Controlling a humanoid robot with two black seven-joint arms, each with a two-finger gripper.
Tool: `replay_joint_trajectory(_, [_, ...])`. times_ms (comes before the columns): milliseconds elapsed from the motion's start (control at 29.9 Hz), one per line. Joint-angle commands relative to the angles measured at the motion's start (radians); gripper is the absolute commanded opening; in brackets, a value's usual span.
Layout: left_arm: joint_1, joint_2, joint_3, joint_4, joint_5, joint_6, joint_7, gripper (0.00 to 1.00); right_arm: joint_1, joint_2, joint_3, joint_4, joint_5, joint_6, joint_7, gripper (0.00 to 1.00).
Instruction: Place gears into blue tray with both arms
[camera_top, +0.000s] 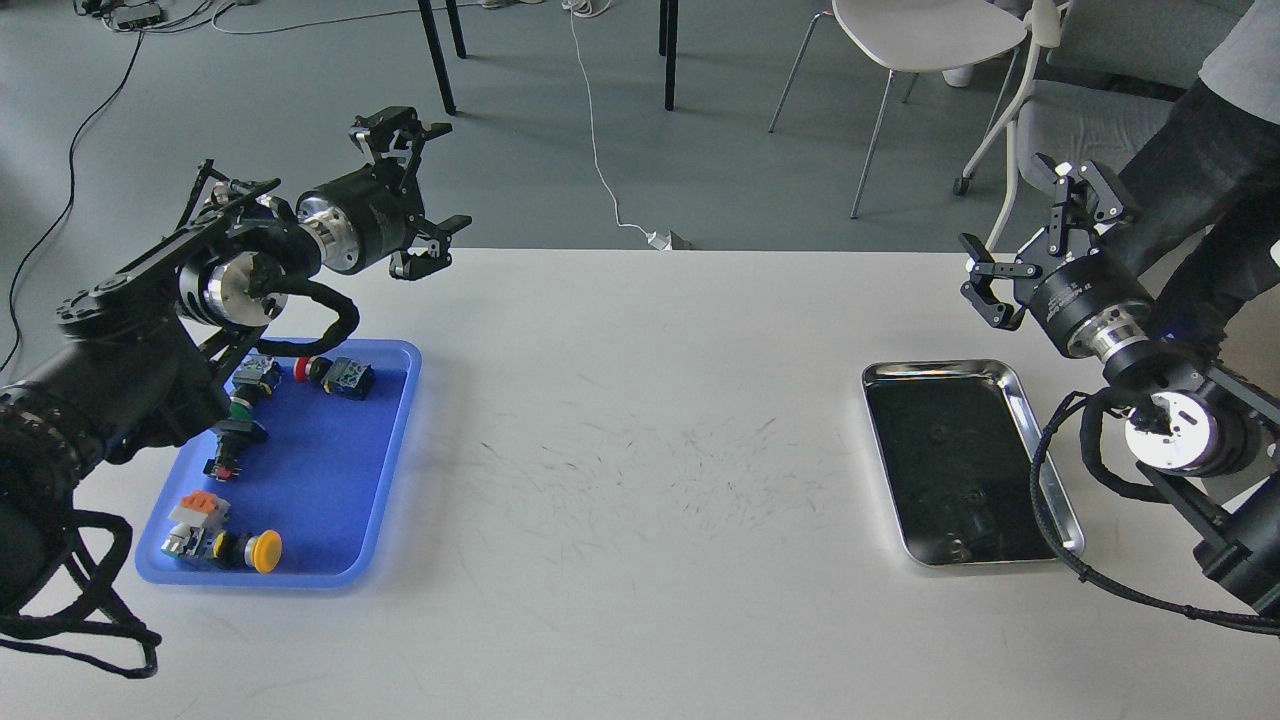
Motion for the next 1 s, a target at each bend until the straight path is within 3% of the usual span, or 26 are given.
replay_joint_trajectory(0, [0.008, 0.001, 0.002, -0.001, 0.0, -0.001, 0.0, 0.99, 0.0, 0.003, 0.0, 0.0, 0.0, 0.0, 0.0, 0.99])
replay_joint_trajectory(100, [0.025, 0.002, 0.005, 0.0, 0.0, -0.003, -0.006, 0.99, 0.001, 0.002, 0.0, -0.001, 0.0, 0.0, 0.0, 0.99])
replay_joint_trajectory(201, [0.032, 0.013, -0.001, -0.009, 0.0, -0.009, -0.052, 0.99, 0.001, 0.002, 0.002, 0.0, 0.0, 0.001, 0.0, 0.99])
replay_joint_trajectory(401, [0.026, 0.037, -0.001, -0.006, -0.012, -0.059, -0.049, 0.99, 0.001, -0.001, 0.003, 0.0, 0.0, 0.003, 0.0, 0.99])
replay_joint_trajectory(468, [0.025, 0.041, -0.005, -0.006, -0.014, -0.09, -0.04, 0.99, 0.001, -0.001, 0.003, 0.0, 0.0, 0.003, 0.0, 0.99])
replay_joint_trajectory(535, [0.026, 0.053, -0.003, 0.002, -0.015, -0.132, 0.005, 0.99, 0.001, -0.003, 0.002, 0.002, 0.0, 0.005, 0.0, 0.99])
replay_joint_trajectory(568, [0.026, 0.057, -0.011, -0.006, -0.017, -0.133, 0.031, 0.99, 0.001, -0.004, 0.002, 0.002, 0.0, 0.005, 0.0, 0.99])
replay_joint_trajectory(836, [0.023, 0.048, -0.09, -0.001, -0.037, -0.115, 0.101, 0.99, 0.001, -0.003, 0.002, 0.0, 0.0, 0.005, 0.0, 0.99])
replay_joint_trajectory(969, [0.028, 0.047, -0.089, -0.001, -0.04, -0.064, 0.094, 0.99, 0.001, -0.003, 0.002, 0.0, 0.0, 0.005, 0.0, 0.99])
